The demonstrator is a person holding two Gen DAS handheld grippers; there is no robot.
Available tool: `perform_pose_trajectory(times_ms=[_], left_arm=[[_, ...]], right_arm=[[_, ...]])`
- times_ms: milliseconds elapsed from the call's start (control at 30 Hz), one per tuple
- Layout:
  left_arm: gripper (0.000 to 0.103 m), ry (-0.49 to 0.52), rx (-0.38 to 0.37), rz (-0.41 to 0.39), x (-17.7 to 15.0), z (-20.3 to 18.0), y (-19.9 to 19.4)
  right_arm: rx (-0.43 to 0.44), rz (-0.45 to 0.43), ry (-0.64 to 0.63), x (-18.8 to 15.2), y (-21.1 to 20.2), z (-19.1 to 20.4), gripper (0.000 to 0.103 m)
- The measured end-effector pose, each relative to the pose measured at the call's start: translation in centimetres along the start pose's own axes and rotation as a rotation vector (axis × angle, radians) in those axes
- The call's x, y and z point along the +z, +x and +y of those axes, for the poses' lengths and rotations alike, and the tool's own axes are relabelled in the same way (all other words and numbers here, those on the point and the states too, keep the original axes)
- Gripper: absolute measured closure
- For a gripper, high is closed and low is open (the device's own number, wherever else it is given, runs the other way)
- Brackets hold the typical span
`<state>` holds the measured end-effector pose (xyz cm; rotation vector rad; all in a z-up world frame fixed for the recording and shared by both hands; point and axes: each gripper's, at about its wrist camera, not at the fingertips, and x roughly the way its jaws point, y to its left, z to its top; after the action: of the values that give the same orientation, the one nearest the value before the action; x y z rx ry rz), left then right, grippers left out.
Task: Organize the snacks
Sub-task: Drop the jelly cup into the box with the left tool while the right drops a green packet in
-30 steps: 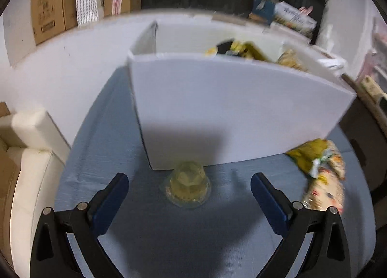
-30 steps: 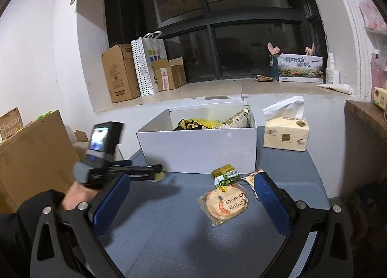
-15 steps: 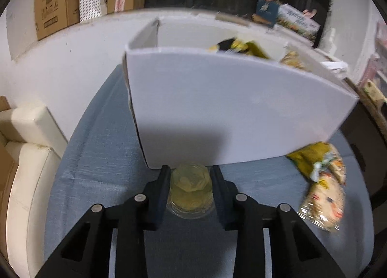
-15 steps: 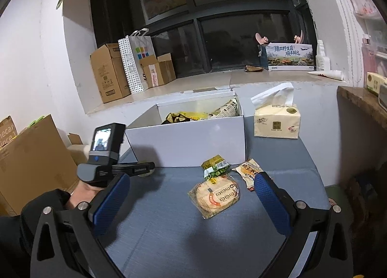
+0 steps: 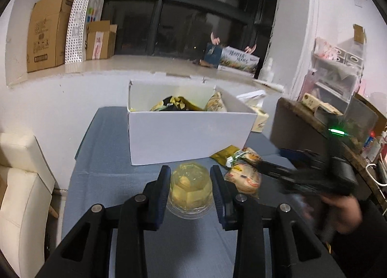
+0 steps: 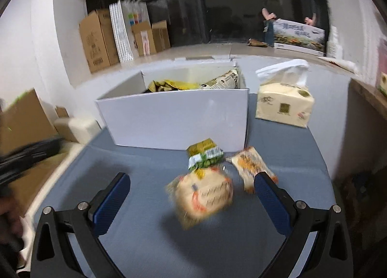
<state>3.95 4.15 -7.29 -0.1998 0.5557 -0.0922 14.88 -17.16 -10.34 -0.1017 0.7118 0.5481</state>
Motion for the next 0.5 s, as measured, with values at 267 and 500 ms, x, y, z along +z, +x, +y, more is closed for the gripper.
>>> perform_pose_trajectory(times_ms=[267, 500], left_arm=[[0.066, -0.03, -0.003, -0.025, -0.3, 1.0, -1.8], [0.066, -0.052, -0.001, -0.025, -0.7, 1.6, -1.5]], right_arm=[[-0.11, 0.198, -0.108, 2.7, 9.8, 1.2, 0.0], [-0.098, 0.253, -0.12, 1.9, 11.5, 1.5, 0.05]])
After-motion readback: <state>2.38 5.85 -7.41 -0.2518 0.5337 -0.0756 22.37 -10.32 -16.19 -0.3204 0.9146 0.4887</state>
